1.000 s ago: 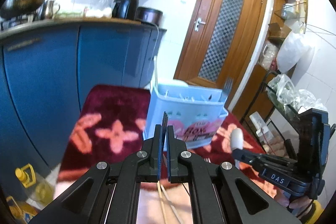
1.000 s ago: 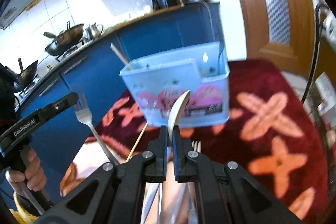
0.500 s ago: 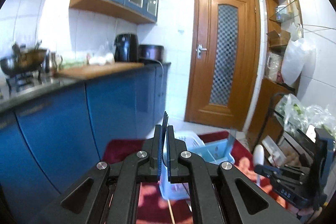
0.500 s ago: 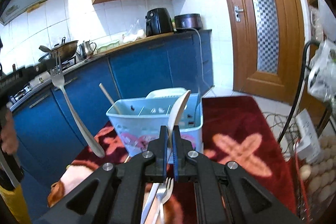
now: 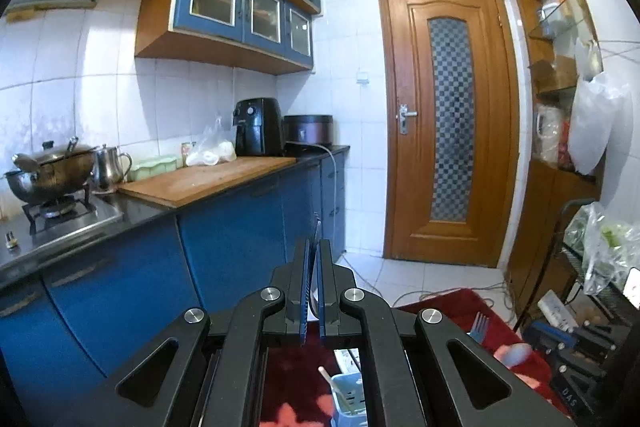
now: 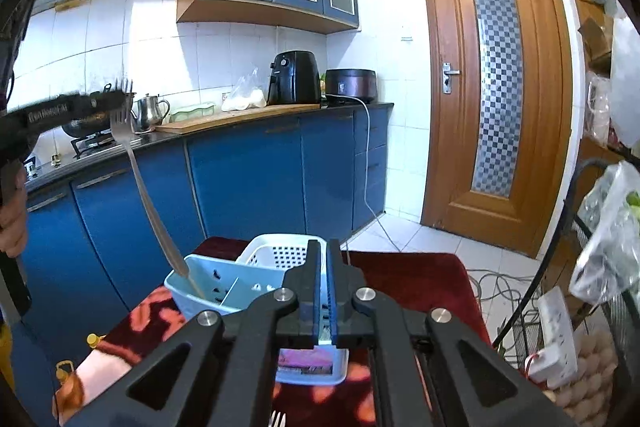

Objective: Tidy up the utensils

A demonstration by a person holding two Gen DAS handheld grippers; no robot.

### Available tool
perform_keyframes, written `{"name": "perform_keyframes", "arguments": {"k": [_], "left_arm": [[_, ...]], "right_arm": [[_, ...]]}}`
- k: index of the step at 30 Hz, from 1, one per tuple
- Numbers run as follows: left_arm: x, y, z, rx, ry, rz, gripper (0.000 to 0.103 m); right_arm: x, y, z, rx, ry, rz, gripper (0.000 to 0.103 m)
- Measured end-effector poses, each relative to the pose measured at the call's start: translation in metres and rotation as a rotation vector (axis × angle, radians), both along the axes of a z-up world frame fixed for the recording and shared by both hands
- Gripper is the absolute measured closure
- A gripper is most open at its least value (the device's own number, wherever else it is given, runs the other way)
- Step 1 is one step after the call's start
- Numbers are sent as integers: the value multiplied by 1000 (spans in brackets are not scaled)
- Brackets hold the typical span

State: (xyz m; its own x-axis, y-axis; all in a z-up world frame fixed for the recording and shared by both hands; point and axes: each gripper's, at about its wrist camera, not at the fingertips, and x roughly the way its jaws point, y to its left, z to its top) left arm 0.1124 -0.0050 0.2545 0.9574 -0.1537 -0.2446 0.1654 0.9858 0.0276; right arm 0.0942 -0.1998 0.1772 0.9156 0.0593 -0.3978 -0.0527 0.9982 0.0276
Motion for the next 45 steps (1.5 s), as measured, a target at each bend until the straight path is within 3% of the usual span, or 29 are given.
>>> {"name": "perform_keyframes", "arguments": {"k": [4, 12, 16, 22, 25, 29, 33, 35, 43, 45], "left_arm": [[17, -8, -15, 16, 35, 2, 100], [41, -22, -50, 43, 105, -5, 100], [43, -30, -67, 58, 132, -23, 100], [42, -40, -89, 56, 183, -69, 98], [40, -44, -96, 59, 199, -79, 97], [41, -45, -103, 52, 232, -98, 94], [35, -46, -104, 64, 226, -98, 87], [31, -47, -103, 65, 227, -107, 80], [12, -48, -101, 62, 238, -124, 77], [8, -44, -101, 51, 243, -122, 72]], "right_arm": [[8, -7, 1, 21, -2, -5, 99], [15, -29, -32, 80, 123, -15, 97], [10, -42, -49, 85, 166, -35, 84], [6, -58, -72, 112, 237, -65, 76], [5, -62, -83, 118, 269, -69, 66], [7, -65, -98, 104, 327, -58, 64], [12, -67, -112, 98, 379, -40, 55], [16, -67, -119, 87, 406, -32, 55], [36, -70, -148, 21, 514, -29, 55], [37, -70, -153, 24, 537, -25, 55]]}}
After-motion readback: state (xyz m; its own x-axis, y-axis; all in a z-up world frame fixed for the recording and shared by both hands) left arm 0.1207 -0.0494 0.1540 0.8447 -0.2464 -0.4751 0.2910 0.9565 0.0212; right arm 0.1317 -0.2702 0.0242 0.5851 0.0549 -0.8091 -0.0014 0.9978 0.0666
